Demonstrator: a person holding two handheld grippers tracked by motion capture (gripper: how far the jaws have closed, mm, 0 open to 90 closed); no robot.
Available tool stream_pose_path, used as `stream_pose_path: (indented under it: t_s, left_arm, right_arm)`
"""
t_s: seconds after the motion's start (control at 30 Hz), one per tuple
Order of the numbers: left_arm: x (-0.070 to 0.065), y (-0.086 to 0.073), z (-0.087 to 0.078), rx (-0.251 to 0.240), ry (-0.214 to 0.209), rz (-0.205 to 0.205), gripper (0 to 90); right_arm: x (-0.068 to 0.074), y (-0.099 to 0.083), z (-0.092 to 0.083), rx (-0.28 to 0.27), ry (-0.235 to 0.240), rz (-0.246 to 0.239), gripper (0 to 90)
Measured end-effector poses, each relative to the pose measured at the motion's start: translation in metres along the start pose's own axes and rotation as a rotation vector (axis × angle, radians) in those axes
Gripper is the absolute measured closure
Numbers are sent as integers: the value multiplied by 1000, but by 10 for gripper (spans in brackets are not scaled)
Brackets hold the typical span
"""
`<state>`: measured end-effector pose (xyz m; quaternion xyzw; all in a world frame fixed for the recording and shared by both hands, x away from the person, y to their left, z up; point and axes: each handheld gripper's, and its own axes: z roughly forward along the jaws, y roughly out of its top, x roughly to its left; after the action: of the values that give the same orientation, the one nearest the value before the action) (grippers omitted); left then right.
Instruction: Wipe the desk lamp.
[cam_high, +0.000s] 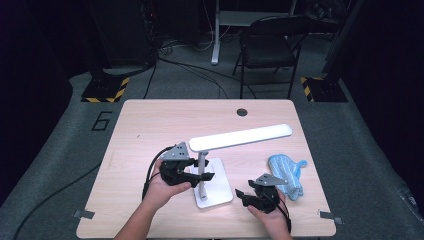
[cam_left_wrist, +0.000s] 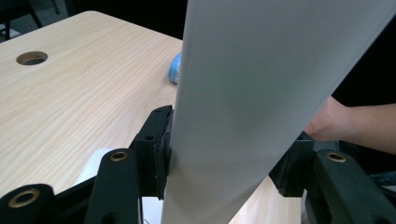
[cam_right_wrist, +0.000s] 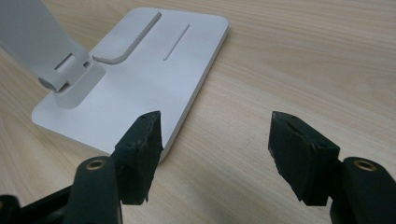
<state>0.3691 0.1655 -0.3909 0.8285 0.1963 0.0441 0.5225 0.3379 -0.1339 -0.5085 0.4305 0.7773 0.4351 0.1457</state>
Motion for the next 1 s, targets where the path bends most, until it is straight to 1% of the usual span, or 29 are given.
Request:
stream_pose_path:
  t_s: [0.07,0.2,0.3,0.37,0.47,0.53,0.57,0.6,0.63,0.67,0.7,0.73,0.8,0.83,0.87,0.9,0.93,1.0]
  left_arm:
    - [-1,0,1,-8,12,3,479]
    - [-1,-1,1,-12,11,5,483]
    - [-2,-1,1,-6,16,26,490]
    - [-3,-1,1,-11,25,32,495]
    - [-2,-2,1,-13,26,38,499]
    - [-3,-2,1,-10,32,47,500]
    - [-3,-2,0,-7,28,52,502]
    - [-2,-3,1,-13,25,50,502]
    - [-2,-3,1,-13,25,50,502]
    - [-3,-3,2,-20,30,49,502]
    - [-3,-3,2,-20,30,49,503]
    - [-3,-3,1,-19,31,51,503]
    - [-3,-3,2,-19,32,50,504]
    - [-3,-3,2,-19,32,50,504]
    - [-3,-3,2,-20,32,48,503]
    - [-3,-3,2,-20,32,48,503]
    - [-3,-3,2,-20,32,48,503]
    - [-3,-3,2,-18,33,48,503]
  right_arm:
    - [-1,0,-1,7,6,-4,345]
    - [-2,0,-2,8,0,-7,345]
    - [-2,0,-3,-2,-2,4,345]
    - [-3,1,-5,-6,-9,1,346]
    - [-8,3,-11,-23,-32,-8,340]
    - [-8,4,-12,-26,-37,-4,336]
    - [-11,5,-14,-30,-46,-14,328]
    - [-13,5,-16,-23,-57,-20,327]
    - [-13,5,-16,-23,-57,-20,327]
    - [-18,5,-18,-18,-69,-12,311]
    - [-18,5,-18,-18,-69,-12,311]
    - [-20,5,-19,-14,-72,-1,302]
    - [-27,6,-24,-17,-77,3,284]
    - [-27,6,-24,-17,-77,3,284]
    - [-29,8,-29,-25,-94,6,283]
    - [-29,8,-29,-25,-94,6,283]
    - [-30,8,-31,-33,-107,13,278]
    - [-32,8,-35,-41,-111,28,266]
